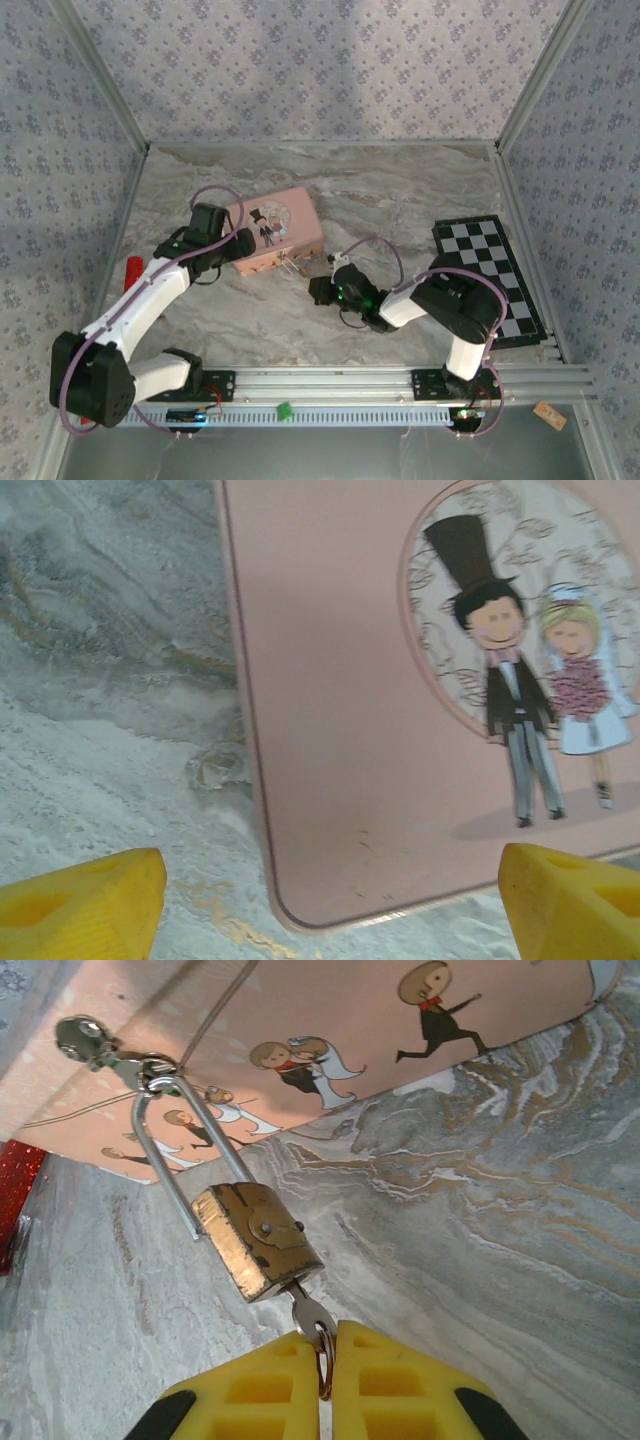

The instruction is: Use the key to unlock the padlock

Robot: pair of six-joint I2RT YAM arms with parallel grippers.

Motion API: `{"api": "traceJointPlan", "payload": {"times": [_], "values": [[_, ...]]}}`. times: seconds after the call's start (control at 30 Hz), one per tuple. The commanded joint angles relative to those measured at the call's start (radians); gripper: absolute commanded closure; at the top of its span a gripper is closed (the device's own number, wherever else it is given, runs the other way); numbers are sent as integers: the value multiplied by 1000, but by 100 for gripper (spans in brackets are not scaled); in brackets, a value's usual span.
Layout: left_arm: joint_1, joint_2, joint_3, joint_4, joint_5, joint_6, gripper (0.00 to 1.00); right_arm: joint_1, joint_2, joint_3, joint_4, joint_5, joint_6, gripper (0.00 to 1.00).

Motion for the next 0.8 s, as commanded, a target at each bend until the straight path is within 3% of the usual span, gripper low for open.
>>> {"api": "traceJointPlan", "payload": {"times": [0.0, 0.13, 0.33, 0.47, 0.57, 0.77], "values": [[31, 27, 21, 8, 14, 26, 14, -11, 27, 12, -59, -15, 32, 90], [69, 63, 10, 48, 85, 21, 14, -13, 33, 10, -41, -39, 22, 83], [77, 101, -2, 78, 124, 29, 15, -25, 19, 1, -46, -77, -14, 64], [77, 114, -9, 85, 129, 28, 16, -36, -30, 0, -116, -71, -81, 59], [77, 124, -13, 89, 129, 28, 17, -52, -94, 14, -216, -62, -183, 59], [77, 148, -28, 129, 164, 25, 18, -59, -161, 182, -561, -117, -571, 59]]}}
